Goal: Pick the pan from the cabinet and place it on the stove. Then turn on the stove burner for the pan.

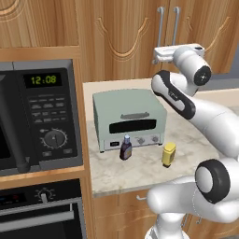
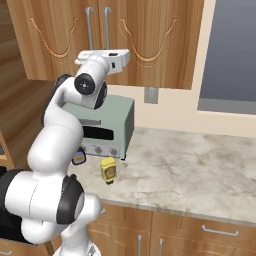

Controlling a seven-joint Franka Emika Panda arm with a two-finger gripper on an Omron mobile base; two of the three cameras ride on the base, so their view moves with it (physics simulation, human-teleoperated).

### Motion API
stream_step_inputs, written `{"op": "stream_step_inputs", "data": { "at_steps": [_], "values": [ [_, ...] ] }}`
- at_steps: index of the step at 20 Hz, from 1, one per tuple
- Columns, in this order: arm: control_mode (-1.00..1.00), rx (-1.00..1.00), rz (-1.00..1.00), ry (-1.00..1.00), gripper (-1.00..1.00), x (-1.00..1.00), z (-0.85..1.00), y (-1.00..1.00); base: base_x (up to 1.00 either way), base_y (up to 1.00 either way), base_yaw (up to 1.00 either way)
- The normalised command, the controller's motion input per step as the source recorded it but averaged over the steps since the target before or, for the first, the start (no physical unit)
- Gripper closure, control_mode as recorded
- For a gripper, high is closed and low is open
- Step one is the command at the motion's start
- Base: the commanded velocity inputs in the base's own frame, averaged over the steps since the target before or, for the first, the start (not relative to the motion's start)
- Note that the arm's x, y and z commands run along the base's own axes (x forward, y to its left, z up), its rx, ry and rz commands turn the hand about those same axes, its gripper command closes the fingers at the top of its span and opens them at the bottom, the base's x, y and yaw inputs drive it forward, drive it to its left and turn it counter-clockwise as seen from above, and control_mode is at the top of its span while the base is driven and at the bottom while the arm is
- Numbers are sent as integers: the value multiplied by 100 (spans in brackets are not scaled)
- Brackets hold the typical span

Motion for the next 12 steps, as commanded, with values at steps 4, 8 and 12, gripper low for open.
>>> {"op": "stream_step_inputs", "data": {
  "at_steps": [4, 8, 12],
  "values": [
    [-100, 0, 1, 0, 100, 20, 0, -5, 0, 0, 0],
    [-100, 0, 6, 0, 100, 11, 2, -25, 0, 0, 0],
    [-100, -1, 10, 0, 100, -11, 20, -33, 0, 0, 0]
  ]
}}
